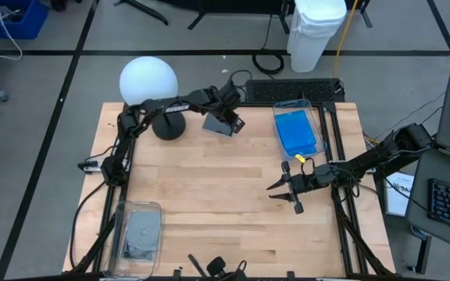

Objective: Pick & place jewel cases by type
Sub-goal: Put the bottom black CD case into the bottom transparent bin

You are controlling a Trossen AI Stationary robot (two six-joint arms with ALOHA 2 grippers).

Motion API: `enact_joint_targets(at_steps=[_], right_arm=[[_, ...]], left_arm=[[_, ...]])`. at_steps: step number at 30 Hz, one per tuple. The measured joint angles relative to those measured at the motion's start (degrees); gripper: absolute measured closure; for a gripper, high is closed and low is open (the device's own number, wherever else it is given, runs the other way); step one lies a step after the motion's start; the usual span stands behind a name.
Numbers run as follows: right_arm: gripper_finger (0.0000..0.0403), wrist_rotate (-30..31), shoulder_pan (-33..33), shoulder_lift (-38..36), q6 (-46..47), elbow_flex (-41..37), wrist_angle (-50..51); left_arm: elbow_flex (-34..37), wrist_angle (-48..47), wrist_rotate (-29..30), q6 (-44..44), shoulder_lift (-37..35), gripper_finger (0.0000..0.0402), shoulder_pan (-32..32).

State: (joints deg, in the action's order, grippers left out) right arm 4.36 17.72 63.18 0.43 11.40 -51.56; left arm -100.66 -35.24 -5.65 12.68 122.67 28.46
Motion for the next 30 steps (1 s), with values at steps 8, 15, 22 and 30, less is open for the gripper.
enact_joint_targets(at_steps=[8,15,22,30], right_arm=[[0.0284,0.0,0.0,0.0,0.6,0.0,-0.9],[0.0284,0.0,0.0,0.0,0.6,0.0,-0.9],[0.0284,0.2,0.0,0.0,0.3,0.0,-0.9],[0.0284,0.3,0.0,0.0,0.1,0.0,-0.5]], left_arm=[[-0.1,-1.4,6.4,-4.0,0.2,0.0401,1.0],[0.0,-9.9,8.9,-3.8,3.0,0.0401,1.7],[0.0,-12.8,8.7,-3.9,5.8,0.0401,2.1],[0.0,-16.4,4.8,-2.1,6.1,0.0401,1.9]])
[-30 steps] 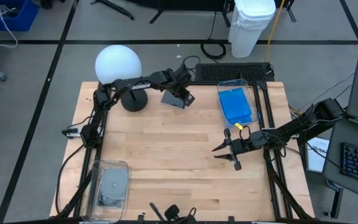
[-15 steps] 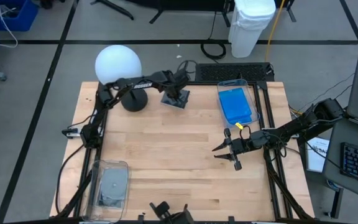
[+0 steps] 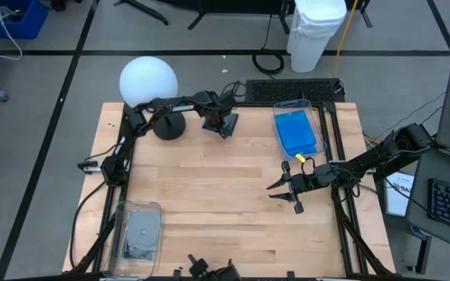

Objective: Pick & place jewel cases by type
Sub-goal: Put the bottom black CD case into the bottom transparent bin

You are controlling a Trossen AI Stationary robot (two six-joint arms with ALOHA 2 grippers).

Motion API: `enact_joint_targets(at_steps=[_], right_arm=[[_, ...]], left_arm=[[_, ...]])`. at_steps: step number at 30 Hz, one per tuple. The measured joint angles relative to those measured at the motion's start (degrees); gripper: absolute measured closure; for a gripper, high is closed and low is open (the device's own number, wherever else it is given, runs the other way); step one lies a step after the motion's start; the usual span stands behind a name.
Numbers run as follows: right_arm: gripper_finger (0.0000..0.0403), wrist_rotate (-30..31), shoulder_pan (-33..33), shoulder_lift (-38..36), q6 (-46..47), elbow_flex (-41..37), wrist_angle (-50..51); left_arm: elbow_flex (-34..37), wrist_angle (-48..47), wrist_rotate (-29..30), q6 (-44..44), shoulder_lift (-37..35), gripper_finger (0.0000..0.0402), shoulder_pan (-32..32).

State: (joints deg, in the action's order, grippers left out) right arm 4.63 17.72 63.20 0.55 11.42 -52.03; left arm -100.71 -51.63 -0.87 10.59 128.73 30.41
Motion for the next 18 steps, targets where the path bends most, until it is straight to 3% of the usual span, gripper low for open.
enact_joint_targets(at_steps=[5,13,18], right_arm=[[0.0284,0.0,0.0,0.0,-0.4,0.0,0.0],[0.0284,0.0,0.0,0.0,-0.3,0.0,0.1],[0.0284,0.0,0.0,0.0,0.3,0.0,0.2]], left_arm=[[-0.1,-7.8,-1.7,1.9,-0.1,0.0399,-0.6],[0.1,-11.4,-19.7,-6.5,0.1,0.0399,-3.4],[0.1,-11.3,-21.6,-7.0,0.1,0.0397,-8.6]])
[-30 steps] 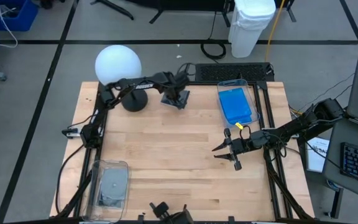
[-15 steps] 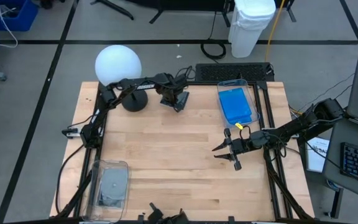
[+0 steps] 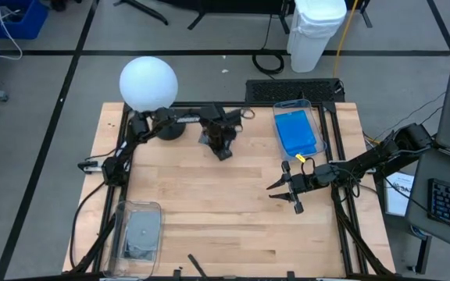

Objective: Pick & place jewel cases by type
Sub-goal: Put the bottom black CD case into the bottom transparent bin

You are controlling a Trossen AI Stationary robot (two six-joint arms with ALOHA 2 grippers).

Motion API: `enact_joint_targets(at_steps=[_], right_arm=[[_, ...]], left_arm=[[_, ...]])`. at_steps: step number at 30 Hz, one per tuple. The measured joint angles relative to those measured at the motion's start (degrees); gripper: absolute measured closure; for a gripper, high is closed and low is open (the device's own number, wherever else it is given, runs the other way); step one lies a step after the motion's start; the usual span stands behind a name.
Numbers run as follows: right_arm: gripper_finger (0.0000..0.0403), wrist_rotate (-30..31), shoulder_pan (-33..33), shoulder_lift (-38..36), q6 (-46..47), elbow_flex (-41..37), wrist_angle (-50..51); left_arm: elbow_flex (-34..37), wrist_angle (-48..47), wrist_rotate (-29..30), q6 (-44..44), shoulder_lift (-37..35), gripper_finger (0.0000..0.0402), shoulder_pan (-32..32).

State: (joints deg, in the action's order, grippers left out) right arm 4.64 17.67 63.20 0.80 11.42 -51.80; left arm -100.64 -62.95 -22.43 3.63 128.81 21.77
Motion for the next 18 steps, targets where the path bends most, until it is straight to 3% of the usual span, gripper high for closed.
enact_joint_targets(at_steps=[5,7,10,13,18], right_arm=[[0.0284,0.0,0.0,0.0,0.0,0.0,0.2],[0.0284,0.0,0.0,0.0,-0.2,0.0,0.2],[0.0284,0.0,0.0,0.0,-0.7,0.0,0.2],[0.0284,0.0,0.0,0.0,-1.3,0.0,0.2],[0.0284,0.0,0.0,0.0,-1.1,0.0,-0.2]], left_arm=[[0.0,-0.1,-1.4,-6.0,0.0,0.0396,-7.7],[0.0,-0.7,4.1,-13.3,-0.3,0.0395,-10.5],[0.0,-0.5,17.1,-16.2,-1.7,0.0399,-13.4],[0.0,0.8,24.6,-15.1,-3.1,0.0398,-12.8],[0.0,4.5,23.5,-13.6,-3.3,0.0398,-6.2]])
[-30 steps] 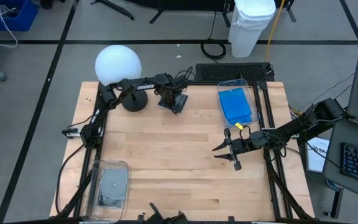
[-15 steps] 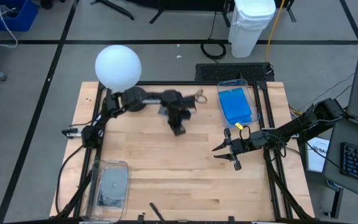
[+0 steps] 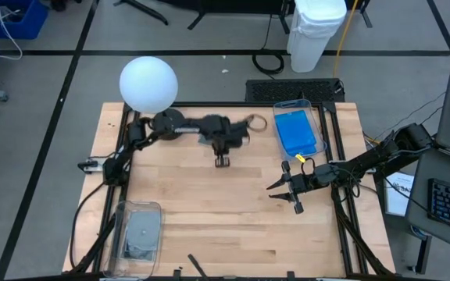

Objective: Pick & place jewel cases by type
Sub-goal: Put the bottom black CD case into the bottom transparent bin

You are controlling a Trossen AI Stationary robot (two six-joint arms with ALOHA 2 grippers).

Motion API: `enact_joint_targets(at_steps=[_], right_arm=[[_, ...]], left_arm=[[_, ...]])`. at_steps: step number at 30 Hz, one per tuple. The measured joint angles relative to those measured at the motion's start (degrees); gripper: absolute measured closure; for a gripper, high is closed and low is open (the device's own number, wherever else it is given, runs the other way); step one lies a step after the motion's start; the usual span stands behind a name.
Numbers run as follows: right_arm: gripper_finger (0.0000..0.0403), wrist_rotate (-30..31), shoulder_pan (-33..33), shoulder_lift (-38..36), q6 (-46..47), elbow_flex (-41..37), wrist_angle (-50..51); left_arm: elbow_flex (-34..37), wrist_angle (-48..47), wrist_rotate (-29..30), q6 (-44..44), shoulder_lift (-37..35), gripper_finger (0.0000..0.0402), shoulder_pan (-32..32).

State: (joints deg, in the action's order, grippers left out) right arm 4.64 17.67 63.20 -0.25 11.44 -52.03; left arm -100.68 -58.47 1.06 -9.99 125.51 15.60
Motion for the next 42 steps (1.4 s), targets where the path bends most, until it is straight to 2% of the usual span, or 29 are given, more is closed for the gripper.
enact_joint_targets(at_steps=[8,14,18,24,31,37,42], right_arm=[[0.0284,0.0,0.0,0.0,2.6,0.0,0.5],[0.0284,0.0,0.0,0.0,2.6,0.0,0.7],[0.0284,0.0,0.0,0.0,2.6,0.0,1.0],[0.0284,0.0,0.0,0.0,2.6,0.0,1.3],[0.0284,0.0,0.0,0.0,2.5,0.0,1.3],[0.0284,0.0,0.0,0.0,2.4,0.0,1.4],[0.0284,0.0,0.0,0.0,2.4,0.0,1.3]], left_arm=[[0.0,5.3,-3.3,4.0,0.0,0.0400,11.0],[0.1,-0.7,-4.4,10.8,1.3,0.0400,16.6],[0.9,-6.2,-4.2,13.2,1.6,0.0400,17.5],[4.9,-6.4,-12.0,13.6,1.3,0.0400,15.8],[10.3,-6.9,-15.8,14.7,1.2,0.0401,11.1],[11.1,-4.6,-21.2,13.3,1.3,0.0401,4.3],[11.1,2.7,-25.7,13.3,1.4,0.0401,-2.5]])
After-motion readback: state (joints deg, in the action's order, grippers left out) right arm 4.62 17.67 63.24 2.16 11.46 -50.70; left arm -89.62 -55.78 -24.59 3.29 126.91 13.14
